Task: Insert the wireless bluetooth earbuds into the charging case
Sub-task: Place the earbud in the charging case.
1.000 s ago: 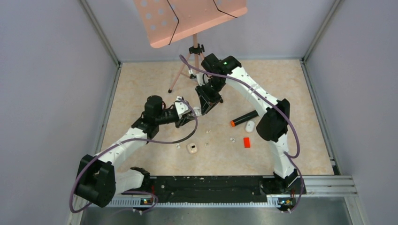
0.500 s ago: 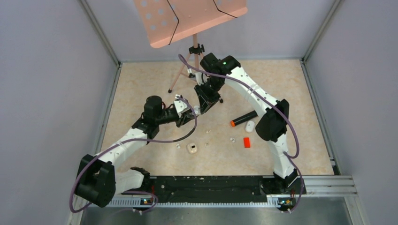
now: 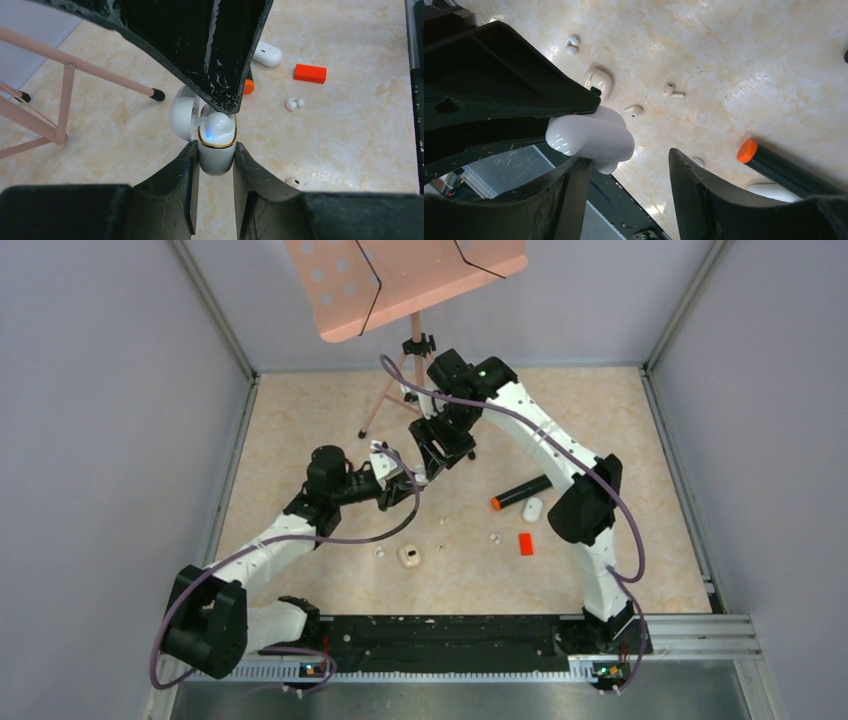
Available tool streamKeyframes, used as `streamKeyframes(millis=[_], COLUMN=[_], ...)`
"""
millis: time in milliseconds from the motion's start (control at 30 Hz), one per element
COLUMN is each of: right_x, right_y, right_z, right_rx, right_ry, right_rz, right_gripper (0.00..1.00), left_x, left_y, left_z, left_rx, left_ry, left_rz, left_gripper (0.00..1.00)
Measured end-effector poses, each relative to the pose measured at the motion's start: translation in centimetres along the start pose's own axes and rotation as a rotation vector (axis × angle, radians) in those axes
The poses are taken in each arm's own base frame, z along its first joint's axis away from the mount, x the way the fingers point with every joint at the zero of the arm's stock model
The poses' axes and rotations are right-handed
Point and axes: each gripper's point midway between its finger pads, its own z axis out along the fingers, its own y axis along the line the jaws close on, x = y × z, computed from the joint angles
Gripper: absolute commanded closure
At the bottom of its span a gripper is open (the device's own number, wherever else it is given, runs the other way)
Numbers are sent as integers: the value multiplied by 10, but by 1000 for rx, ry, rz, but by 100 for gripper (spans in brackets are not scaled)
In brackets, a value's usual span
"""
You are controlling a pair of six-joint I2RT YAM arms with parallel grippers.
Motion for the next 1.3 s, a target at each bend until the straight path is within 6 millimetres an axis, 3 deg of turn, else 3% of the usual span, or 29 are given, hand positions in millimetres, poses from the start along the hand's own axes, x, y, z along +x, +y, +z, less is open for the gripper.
streamKeyframes(millis=[133, 267, 400, 500, 633, 733, 933, 1300], right_x=[-2, -6, -13, -6, 10, 12, -7, -11], right_y=[3, 14, 5, -1, 17, 31, 37, 50], right_z=[-16, -43, -77, -98, -117, -127, -125, -110], right_rx=[-7, -120, -174, -193, -217, -224, -239, -259], right_ry=[-38, -106, -220, -313, -439, -524, -615, -616], right_rz=[-39, -83, -144, -220, -362, -431, -481, -527], right_gripper=[36, 34, 34, 31, 29, 29, 29, 30], left_x=[-4, -10, -18, -26, -47, -60, -80, -90], left_y=[-2, -5, -10, -13, -11, -10, -10, -16], left_z=[3, 4, 5, 5, 6, 5, 2, -3], left_rx=[12, 26, 49, 72, 92, 105, 126, 147], left_ry=[-26, -51, -78, -93, -129, -147, -167, -168], left_rz=[-22, -57, -102, -129, -118, -95, -52, -32], left_gripper=[100, 100, 100, 100, 100, 100, 100, 100])
